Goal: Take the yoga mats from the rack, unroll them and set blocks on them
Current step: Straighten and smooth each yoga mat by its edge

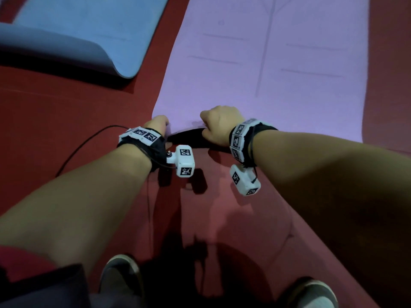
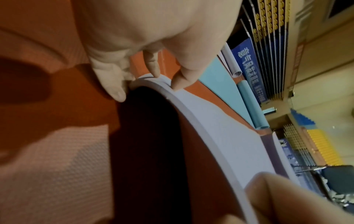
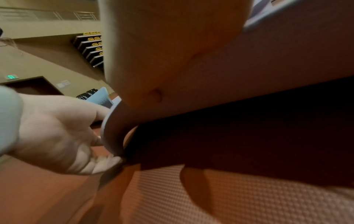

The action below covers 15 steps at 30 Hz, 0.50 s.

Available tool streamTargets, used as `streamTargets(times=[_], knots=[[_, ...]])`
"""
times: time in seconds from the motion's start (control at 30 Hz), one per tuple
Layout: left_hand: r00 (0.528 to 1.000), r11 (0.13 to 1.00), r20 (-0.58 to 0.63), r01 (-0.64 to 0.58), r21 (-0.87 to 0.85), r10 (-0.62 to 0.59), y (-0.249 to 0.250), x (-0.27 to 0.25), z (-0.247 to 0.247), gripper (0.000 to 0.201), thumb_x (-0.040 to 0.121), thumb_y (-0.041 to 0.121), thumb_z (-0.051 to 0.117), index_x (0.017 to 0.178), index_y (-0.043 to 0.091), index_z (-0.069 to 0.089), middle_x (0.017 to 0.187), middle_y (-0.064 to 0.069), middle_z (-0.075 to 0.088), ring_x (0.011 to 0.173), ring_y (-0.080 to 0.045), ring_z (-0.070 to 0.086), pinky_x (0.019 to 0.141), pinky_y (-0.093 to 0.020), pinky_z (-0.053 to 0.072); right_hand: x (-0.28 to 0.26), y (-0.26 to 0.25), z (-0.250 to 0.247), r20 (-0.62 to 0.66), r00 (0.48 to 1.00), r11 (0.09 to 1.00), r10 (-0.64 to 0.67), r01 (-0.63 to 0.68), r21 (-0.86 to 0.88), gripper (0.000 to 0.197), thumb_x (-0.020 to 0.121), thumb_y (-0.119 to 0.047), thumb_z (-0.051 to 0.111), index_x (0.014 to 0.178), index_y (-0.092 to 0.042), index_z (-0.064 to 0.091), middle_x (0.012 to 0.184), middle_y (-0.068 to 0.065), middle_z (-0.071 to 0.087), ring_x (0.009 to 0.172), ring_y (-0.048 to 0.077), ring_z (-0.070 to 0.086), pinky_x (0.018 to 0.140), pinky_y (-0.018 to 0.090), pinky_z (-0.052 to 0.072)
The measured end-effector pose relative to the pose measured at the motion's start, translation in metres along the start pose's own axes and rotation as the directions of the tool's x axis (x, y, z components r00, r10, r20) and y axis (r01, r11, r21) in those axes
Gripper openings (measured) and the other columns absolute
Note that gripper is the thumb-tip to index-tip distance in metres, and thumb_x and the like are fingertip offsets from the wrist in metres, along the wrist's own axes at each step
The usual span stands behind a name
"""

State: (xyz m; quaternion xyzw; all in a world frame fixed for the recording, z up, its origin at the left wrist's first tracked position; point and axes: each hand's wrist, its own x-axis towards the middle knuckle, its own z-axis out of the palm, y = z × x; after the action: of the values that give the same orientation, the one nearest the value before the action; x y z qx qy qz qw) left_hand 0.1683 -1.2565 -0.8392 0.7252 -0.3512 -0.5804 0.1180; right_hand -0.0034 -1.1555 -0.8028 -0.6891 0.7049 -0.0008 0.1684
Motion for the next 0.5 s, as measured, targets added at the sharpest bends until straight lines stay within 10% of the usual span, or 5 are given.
streamTargets(times=[0.17, 0.5], knots=[[0.992, 0.975, 0.054, 0.125, -0.183, -0.117, 0.004, 0.033, 0.004, 0.089, 0.047, 0.036, 0.080, 0.130, 0.016, 0.053, 0.126, -0.014, 0.061, 0.108, -0.038, 0.063, 0.075, -0.060, 0.055, -0.003, 0.006, -0.009, -0.005, 1.000, 1.000, -0.008, 0.008, 0.004, 0.014, 0.082, -0.029, 0.056, 0.083, -0.017, 0.049, 0.075, 0.003, 0.048, 0.069, 0.030, 0.047, 0.059, 0.029, 0.031], [0.992, 0.967, 0.096, 0.103, -0.233, -0.083, 0.038, 0.008, 0.016, 0.085, 0.070, 0.036, 0.082, 0.140, 0.004, 0.045, 0.136, -0.018, 0.055, 0.112, -0.039, 0.061, 0.095, -0.061, 0.047, -0.005, 0.010, -0.003, 0.066, 0.997, 0.990, -0.039, 0.030, 0.141, 0.044, 0.083, -0.057, 0.061, 0.065, -0.022, 0.043, 0.062, -0.005, 0.046, 0.057, 0.020, 0.045, 0.049, 0.026, 0.026]])
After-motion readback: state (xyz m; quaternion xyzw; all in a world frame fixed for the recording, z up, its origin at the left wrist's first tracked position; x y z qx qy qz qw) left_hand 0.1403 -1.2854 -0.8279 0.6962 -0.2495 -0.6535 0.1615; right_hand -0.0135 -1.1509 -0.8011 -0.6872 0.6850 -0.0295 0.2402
